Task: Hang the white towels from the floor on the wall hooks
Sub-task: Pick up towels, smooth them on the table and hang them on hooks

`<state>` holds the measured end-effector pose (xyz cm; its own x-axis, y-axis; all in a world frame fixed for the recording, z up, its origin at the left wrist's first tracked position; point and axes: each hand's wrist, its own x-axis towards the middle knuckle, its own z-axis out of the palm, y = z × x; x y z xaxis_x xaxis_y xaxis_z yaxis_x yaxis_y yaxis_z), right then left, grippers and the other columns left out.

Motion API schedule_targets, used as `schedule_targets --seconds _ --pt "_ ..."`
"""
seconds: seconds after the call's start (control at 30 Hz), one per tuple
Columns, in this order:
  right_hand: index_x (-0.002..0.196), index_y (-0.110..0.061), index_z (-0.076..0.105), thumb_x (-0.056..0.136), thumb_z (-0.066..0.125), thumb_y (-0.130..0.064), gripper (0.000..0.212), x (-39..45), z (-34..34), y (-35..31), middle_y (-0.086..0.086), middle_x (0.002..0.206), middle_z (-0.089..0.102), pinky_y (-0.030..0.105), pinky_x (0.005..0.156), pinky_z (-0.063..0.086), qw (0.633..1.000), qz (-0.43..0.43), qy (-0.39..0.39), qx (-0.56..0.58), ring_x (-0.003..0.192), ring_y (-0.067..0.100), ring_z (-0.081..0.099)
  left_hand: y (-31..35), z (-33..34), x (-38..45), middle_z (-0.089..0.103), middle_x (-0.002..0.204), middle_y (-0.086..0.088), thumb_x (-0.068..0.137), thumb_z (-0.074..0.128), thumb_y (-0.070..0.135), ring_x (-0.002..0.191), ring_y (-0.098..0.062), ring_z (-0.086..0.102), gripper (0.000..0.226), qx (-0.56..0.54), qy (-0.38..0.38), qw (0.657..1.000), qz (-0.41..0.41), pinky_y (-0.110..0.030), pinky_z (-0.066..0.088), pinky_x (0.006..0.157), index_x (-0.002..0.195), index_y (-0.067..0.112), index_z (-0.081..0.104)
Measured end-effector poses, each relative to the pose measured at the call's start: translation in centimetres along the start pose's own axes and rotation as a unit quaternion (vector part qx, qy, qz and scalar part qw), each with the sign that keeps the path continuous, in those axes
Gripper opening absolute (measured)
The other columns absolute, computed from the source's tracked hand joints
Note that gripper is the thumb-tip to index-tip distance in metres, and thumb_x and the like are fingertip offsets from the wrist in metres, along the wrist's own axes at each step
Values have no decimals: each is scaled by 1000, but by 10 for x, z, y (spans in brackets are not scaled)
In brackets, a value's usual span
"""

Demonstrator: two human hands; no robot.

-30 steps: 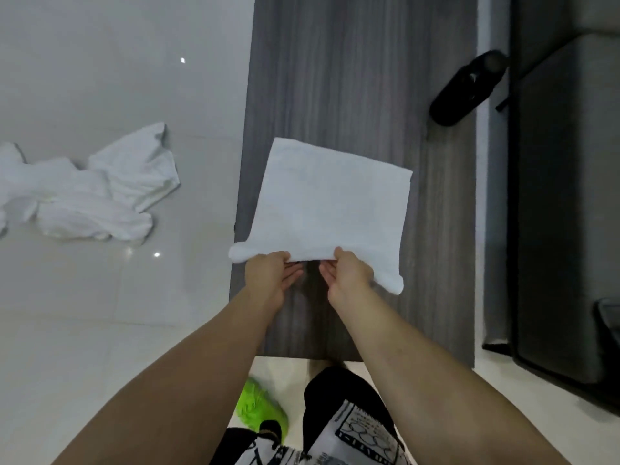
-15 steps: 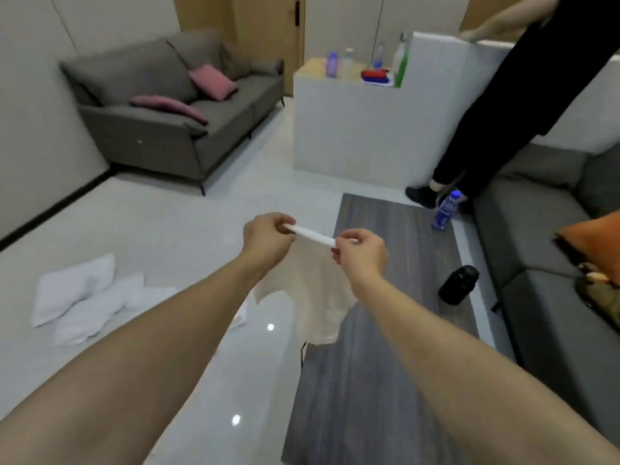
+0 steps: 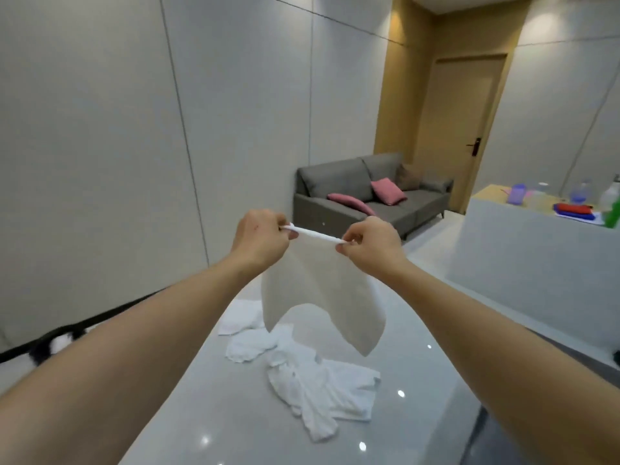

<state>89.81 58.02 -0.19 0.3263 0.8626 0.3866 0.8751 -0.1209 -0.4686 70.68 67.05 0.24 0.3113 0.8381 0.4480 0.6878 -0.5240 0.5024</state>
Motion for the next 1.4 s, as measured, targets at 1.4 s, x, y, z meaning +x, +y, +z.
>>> schedule_targets --seconds 1.4 --pt "93 -25 70 94 58 -42 21 -63 369 -940 -9 83 66 24 64 46 601 -674 -254 347 77 10 59 -506 -664 -275 64 75 10 84 70 32 80 -10 57 8 323 405 723 -458 -26 41 66 77 27 71"
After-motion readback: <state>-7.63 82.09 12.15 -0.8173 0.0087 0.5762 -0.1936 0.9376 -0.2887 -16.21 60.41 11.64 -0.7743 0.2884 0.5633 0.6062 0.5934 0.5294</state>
